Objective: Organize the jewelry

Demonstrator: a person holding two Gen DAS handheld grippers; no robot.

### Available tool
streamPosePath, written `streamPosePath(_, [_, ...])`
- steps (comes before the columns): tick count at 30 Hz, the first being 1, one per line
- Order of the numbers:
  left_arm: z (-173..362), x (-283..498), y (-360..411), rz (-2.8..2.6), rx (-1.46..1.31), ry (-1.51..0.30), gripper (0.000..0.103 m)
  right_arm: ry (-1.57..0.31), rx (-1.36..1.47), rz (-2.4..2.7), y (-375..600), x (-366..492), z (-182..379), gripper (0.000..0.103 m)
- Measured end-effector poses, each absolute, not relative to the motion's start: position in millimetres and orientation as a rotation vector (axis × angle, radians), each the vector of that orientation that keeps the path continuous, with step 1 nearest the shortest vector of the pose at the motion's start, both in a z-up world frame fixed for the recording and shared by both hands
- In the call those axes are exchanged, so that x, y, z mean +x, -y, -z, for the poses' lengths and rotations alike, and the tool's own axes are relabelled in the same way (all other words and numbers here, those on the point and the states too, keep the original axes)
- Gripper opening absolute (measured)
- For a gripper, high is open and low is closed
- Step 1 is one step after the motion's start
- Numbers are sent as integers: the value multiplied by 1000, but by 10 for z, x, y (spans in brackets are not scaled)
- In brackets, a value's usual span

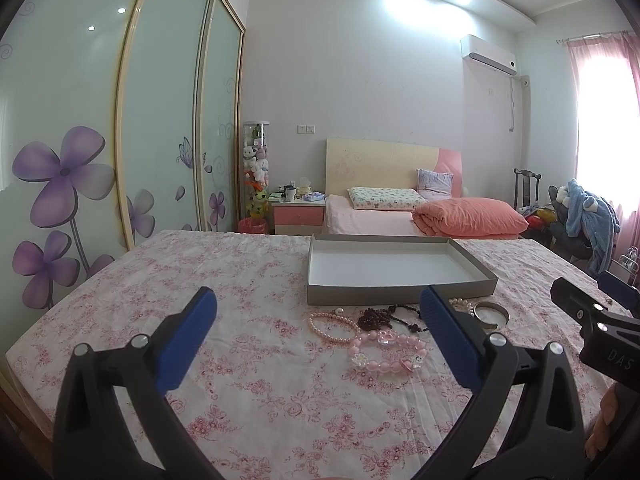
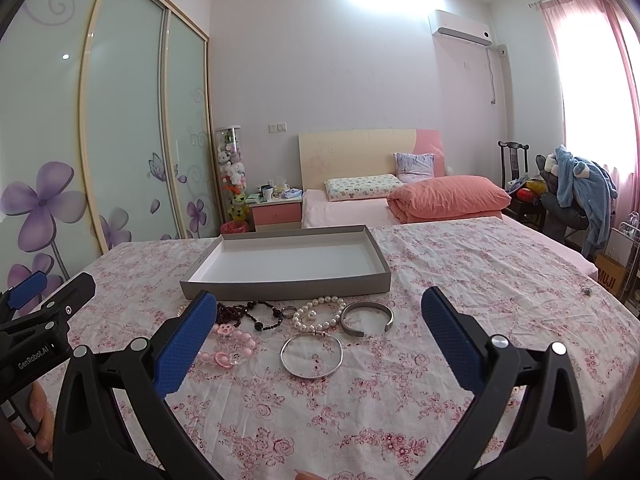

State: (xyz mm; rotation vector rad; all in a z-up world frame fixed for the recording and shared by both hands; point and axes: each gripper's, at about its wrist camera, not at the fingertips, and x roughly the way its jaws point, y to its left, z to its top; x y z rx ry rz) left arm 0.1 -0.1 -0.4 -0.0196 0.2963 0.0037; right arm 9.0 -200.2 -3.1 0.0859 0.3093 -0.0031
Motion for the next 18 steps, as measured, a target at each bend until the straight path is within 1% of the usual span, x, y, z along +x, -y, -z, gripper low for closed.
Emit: streamPosePath(18, [6, 1, 1, -4, -20, -299, 99, -313, 88, 2, 1993, 91, 66, 101])
